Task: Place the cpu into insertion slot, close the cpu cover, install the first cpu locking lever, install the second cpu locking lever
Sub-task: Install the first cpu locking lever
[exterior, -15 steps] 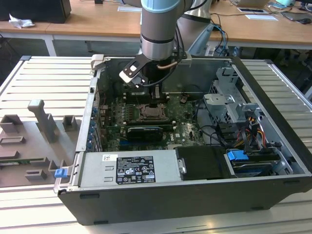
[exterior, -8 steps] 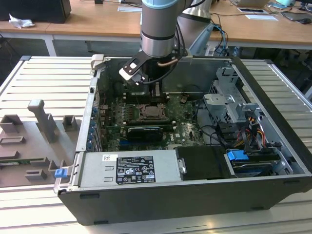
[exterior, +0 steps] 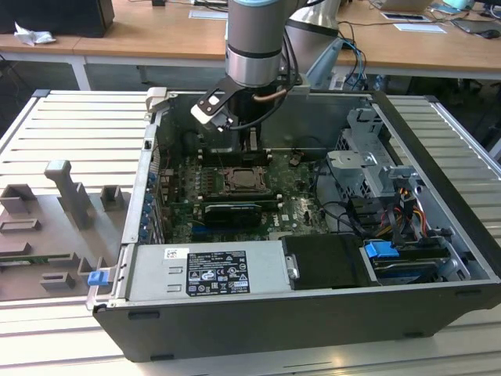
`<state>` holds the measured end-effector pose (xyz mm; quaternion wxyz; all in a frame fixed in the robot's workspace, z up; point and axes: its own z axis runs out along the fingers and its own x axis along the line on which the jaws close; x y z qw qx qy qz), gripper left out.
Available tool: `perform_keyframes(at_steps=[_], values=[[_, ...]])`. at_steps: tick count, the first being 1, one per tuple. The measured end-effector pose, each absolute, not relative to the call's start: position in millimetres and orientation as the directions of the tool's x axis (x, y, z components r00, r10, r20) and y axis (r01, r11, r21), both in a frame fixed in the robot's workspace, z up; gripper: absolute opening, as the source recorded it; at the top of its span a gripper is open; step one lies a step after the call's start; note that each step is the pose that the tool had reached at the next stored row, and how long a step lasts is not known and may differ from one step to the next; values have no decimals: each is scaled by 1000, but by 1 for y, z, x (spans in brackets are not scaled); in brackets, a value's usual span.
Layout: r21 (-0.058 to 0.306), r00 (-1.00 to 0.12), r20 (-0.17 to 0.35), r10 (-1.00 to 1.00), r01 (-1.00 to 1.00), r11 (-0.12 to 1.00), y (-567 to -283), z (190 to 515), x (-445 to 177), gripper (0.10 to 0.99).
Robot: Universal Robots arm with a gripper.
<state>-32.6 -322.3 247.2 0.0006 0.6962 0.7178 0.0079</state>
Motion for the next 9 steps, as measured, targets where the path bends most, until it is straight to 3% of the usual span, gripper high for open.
perform_keyframes(at_steps=[9], values=[[12, -31, 4, 1000, 999, 31, -322, 266, -33, 106]])
